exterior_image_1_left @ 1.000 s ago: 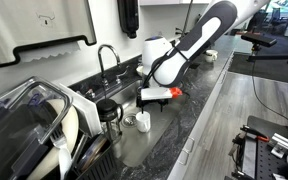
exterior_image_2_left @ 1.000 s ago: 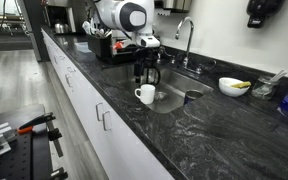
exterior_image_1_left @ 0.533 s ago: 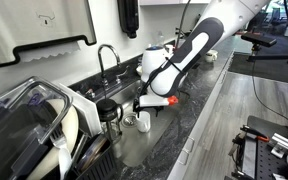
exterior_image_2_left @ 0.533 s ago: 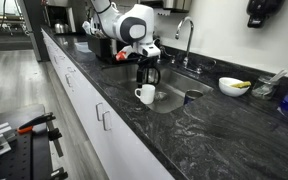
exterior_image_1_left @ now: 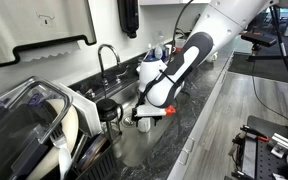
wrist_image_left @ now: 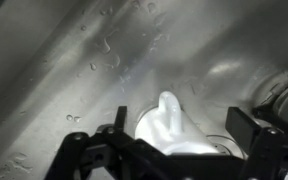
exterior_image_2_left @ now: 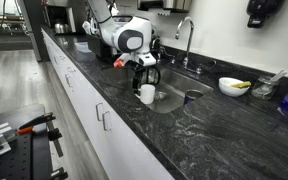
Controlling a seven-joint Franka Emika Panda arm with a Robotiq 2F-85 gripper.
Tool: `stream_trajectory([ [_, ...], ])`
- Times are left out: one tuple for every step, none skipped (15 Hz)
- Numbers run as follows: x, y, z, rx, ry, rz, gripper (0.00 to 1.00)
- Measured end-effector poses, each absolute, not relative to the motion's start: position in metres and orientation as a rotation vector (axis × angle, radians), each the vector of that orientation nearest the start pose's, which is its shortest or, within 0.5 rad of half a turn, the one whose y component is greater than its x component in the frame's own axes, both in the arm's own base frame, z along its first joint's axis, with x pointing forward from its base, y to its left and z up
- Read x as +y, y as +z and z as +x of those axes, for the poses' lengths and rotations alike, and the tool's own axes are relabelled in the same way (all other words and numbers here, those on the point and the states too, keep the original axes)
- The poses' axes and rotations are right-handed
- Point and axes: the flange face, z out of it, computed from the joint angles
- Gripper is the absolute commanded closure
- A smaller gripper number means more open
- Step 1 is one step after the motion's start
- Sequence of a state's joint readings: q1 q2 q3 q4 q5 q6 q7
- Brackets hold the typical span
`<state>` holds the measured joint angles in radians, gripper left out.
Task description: Take the white cup out of the sink, put it on the counter then pour the water from the blue cup in the sink
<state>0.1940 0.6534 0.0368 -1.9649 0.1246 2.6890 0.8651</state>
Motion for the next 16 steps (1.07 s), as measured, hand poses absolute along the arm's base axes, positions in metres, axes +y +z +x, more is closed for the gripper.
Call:
stream_trajectory([
  [0.137,0.138,0.601,1.114,-0.031,-2.829,0.08],
  [0.137,0.135,0.602,1.114,-0.041,-2.832,0.27],
  [0.136,0.133,0.604,1.116,-0.059,-2.834,0.33],
  [0.135,0.132,0.606,1.122,-0.08,-2.833,0.42],
  [0.132,0.13,0.608,1.128,-0.098,-2.833,0.48],
  [0.131,0.129,0.61,1.133,-0.111,-2.832,0.56],
  [0.129,0.129,0.612,1.138,-0.12,-2.832,0.62],
  [0.128,0.128,0.614,1.141,-0.126,-2.832,0.7],
  [0.127,0.127,0.616,1.143,-0.131,-2.833,0.76],
  [0.126,0.127,0.617,1.145,-0.134,-2.834,0.84],
  [0.126,0.126,0.618,1.145,-0.137,-2.834,0.9],
  [0.126,0.126,0.618,1.144,-0.138,-2.835,0.98],
  [0.126,0.127,0.618,1.144,-0.14,-2.835,0.99],
  [0.127,0.127,0.618,1.152,-0.142,-2.833,1.0],
  [0.128,0.127,0.618,1.174,-0.146,-2.826,0.97],
  [0.128,0.128,0.619,1.206,-0.151,-2.816,0.97],
])
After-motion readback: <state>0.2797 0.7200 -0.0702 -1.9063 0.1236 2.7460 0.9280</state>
